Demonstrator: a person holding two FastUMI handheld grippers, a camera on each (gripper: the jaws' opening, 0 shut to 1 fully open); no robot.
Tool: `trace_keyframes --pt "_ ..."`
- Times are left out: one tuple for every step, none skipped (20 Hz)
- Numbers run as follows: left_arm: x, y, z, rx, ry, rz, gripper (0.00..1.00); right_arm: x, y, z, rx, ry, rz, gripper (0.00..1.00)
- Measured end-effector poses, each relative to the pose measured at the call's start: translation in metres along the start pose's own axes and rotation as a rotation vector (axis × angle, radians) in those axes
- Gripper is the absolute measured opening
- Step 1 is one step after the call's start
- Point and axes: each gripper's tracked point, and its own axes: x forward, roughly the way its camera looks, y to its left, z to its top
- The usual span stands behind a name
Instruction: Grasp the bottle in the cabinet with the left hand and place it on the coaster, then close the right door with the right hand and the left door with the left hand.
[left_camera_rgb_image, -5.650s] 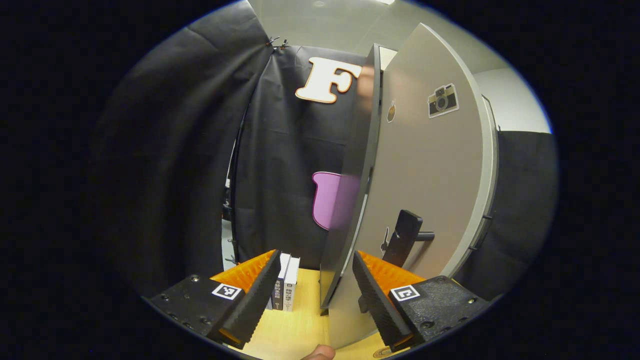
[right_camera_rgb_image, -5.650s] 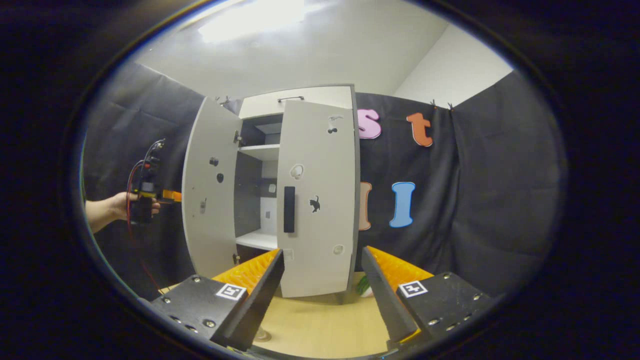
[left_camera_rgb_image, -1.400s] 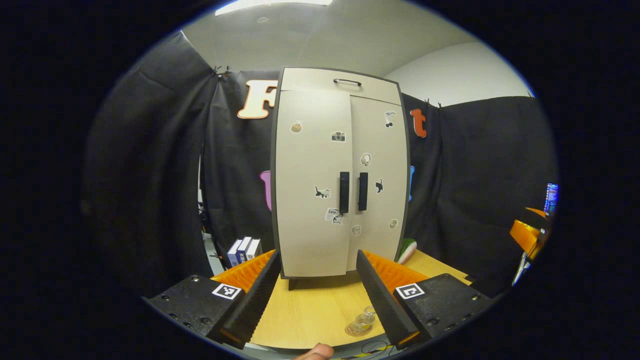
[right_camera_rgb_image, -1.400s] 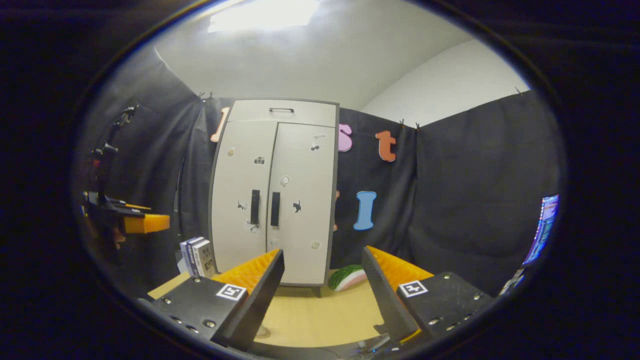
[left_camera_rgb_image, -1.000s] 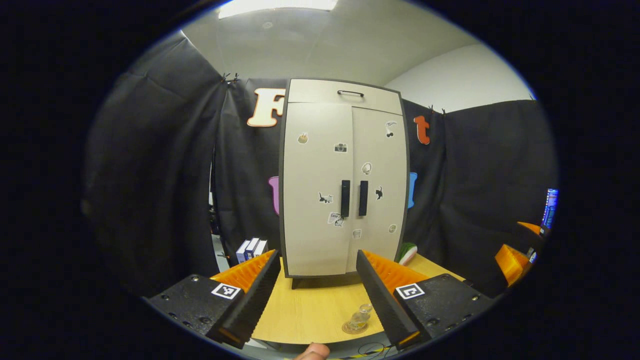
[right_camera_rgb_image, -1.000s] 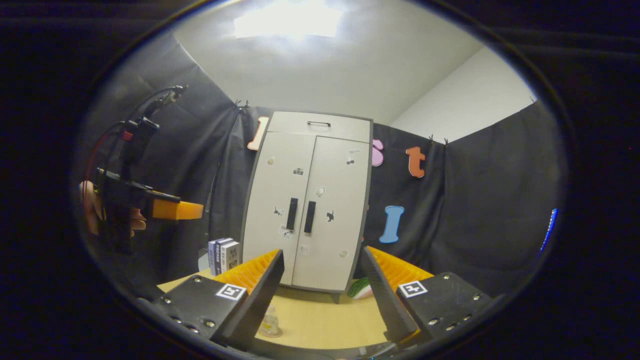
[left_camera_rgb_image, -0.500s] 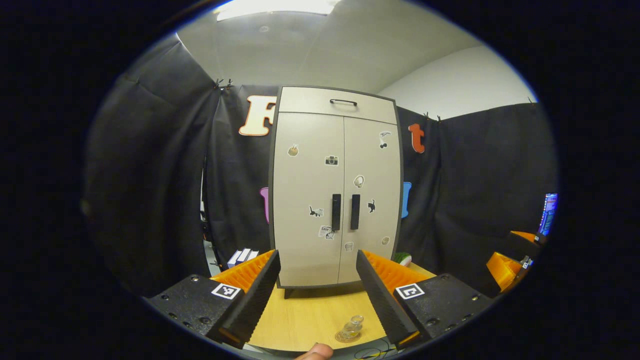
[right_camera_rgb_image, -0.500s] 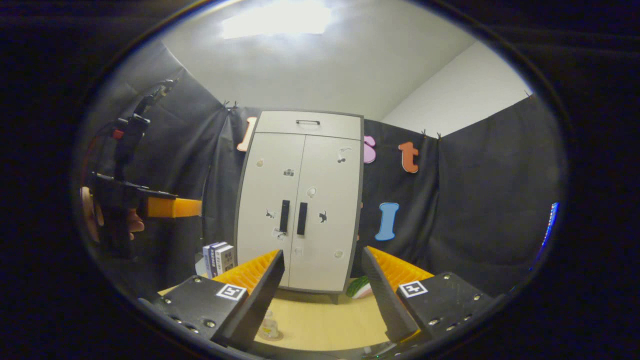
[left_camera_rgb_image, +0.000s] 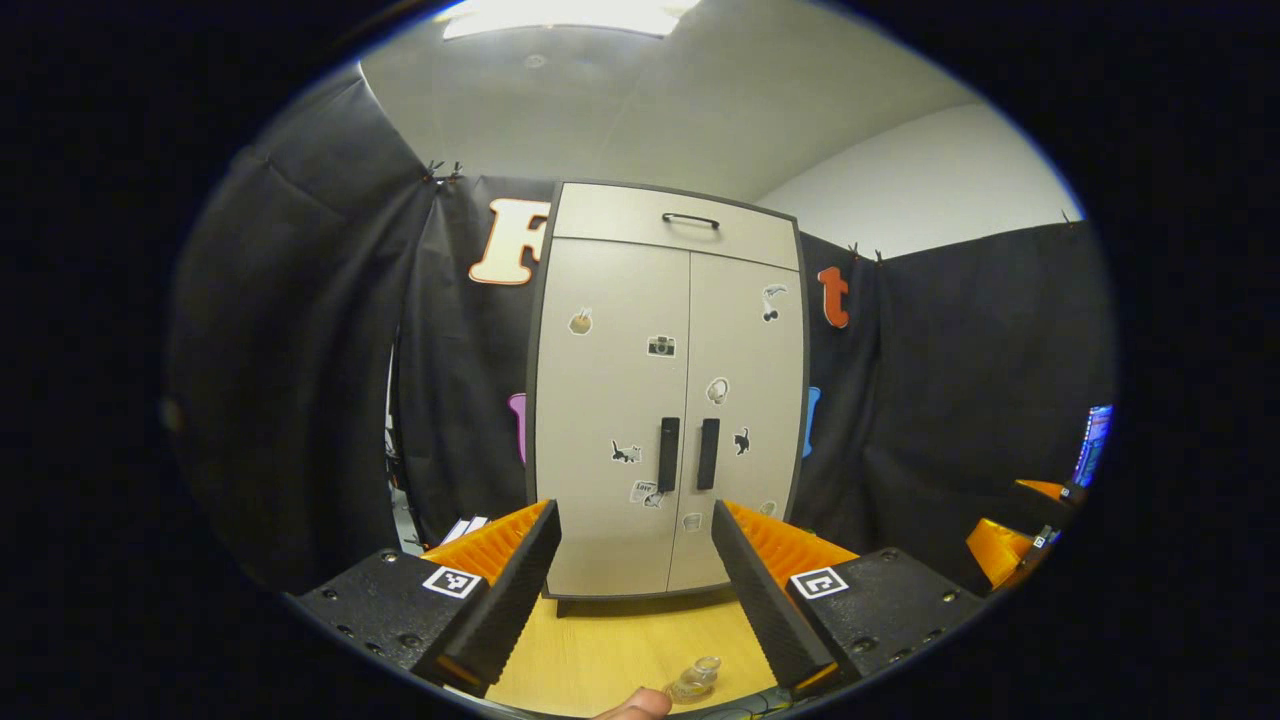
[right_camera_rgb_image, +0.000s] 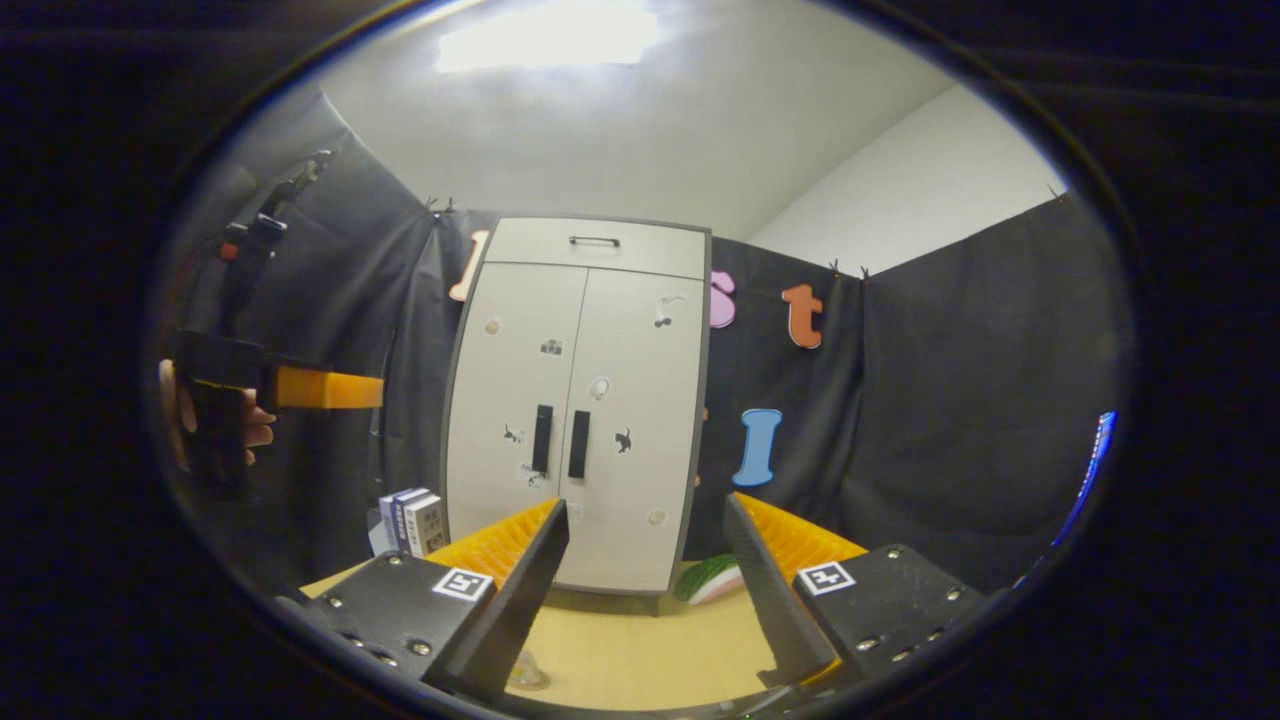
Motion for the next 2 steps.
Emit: trace_keyframes --pt "0.002 -0.0004 -0.0029 0.017 -0.002 -0.001 0.96 0.0031 0.0023 -0.0019 -0.008 0.001 0.006 0.92" --pt "0.0045 -0.0026 -0.0043 0.03 -0.003 -0.002 0.96 0.0053 0.004 -0.0025 -0.017 0.002 0.01 0.92"
